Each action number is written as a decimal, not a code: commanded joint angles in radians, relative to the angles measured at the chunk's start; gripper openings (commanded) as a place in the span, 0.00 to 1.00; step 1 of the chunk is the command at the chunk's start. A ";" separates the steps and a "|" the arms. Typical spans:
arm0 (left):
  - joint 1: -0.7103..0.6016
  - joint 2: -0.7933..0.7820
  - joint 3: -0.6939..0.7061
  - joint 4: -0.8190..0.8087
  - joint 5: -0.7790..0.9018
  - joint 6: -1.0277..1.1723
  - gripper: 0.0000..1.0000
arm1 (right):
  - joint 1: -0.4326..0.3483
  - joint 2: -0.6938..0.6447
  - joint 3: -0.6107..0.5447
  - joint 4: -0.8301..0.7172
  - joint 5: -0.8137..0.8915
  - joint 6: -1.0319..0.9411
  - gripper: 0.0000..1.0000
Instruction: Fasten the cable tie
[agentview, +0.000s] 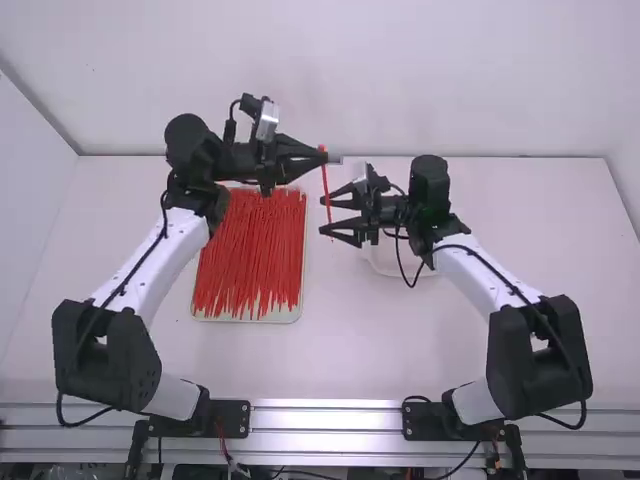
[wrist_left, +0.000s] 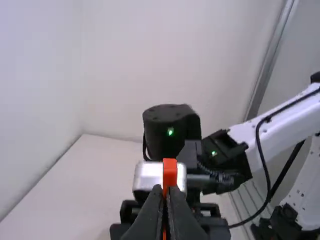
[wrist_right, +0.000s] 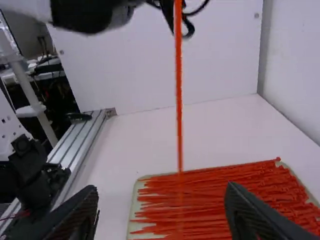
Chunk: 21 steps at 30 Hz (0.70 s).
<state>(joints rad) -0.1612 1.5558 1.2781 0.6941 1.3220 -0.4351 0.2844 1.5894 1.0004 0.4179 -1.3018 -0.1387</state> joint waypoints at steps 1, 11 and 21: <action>-0.002 -0.002 0.077 -0.052 -0.023 -0.010 0.02 | -0.002 0.006 0.018 -0.029 -0.011 -0.073 0.68; -0.002 -0.002 0.192 -0.216 -0.059 0.004 0.02 | -0.002 0.006 0.018 -0.109 -0.014 -0.136 0.63; -0.002 -0.002 0.193 -0.226 -0.060 0.005 0.02 | -0.001 0.006 0.018 -0.113 -0.014 -0.138 0.00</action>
<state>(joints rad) -0.1612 1.5558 1.4448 0.4622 1.2594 -0.4412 0.2840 1.5898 1.0004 0.3038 -1.3029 -0.2714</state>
